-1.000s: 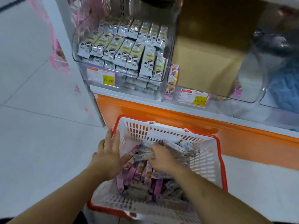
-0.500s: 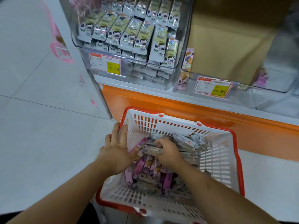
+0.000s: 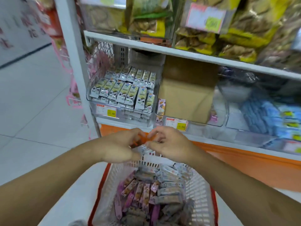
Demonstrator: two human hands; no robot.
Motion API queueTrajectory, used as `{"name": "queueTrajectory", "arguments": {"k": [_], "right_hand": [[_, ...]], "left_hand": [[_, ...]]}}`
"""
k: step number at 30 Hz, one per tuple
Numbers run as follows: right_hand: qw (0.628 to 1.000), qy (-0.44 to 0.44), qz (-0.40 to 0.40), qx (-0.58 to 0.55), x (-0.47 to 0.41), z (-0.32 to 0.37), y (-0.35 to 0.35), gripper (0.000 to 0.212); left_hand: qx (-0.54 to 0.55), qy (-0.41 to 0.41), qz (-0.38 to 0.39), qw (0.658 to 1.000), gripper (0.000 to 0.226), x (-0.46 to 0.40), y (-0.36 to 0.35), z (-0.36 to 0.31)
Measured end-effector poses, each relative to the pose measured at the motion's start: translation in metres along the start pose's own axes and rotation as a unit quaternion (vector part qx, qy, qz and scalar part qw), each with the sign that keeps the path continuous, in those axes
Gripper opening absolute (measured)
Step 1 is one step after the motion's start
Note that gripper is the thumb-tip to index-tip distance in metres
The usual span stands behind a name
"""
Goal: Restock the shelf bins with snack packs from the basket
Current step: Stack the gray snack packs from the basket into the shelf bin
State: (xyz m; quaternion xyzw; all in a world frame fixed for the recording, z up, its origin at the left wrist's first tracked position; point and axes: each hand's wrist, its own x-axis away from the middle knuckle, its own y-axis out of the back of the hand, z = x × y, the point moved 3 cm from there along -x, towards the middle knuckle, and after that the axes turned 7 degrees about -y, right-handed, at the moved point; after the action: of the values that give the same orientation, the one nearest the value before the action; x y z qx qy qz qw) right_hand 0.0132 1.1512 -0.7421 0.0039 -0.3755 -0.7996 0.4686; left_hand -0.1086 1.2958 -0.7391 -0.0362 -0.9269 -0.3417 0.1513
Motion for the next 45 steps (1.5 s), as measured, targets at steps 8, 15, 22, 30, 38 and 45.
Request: {"name": "queueTrajectory", "arguments": {"k": [8, 15, 22, 30, 38, 45], "right_hand": [[0.988, 0.046, -0.132, -0.072, 0.035, 0.024, 0.046, 0.032], [0.977, 0.165, -0.135, 0.025, 0.049, 0.037, 0.063, 0.069], [0.981, 0.146, -0.116, 0.056, 0.029, 0.038, 0.047, 0.094], [0.990, 0.089, -0.106, 0.030, 0.015, 0.040, 0.049, 0.103], [0.992, 0.090, -0.070, -0.048, 0.003, 0.050, 0.049, 0.091], [0.990, 0.073, -0.086, -0.084, -0.009, 0.044, 0.057, 0.098]], "left_hand": [[0.152, -0.060, -0.114, 0.980, 0.018, 0.010, 0.016, -0.048], [0.377, -0.020, -0.183, 0.907, 0.009, 0.011, 0.032, -0.057], [0.331, -0.025, -0.181, 0.926, 0.039, 0.001, 0.035, -0.054], [0.084, -0.068, -0.124, 0.986, 0.110, -0.002, 0.045, -0.053], [0.060, -0.048, -0.161, 0.984, 0.107, -0.016, 0.064, -0.044], [0.116, -0.082, -0.193, 0.971, 0.086, -0.041, 0.096, -0.037]]}}
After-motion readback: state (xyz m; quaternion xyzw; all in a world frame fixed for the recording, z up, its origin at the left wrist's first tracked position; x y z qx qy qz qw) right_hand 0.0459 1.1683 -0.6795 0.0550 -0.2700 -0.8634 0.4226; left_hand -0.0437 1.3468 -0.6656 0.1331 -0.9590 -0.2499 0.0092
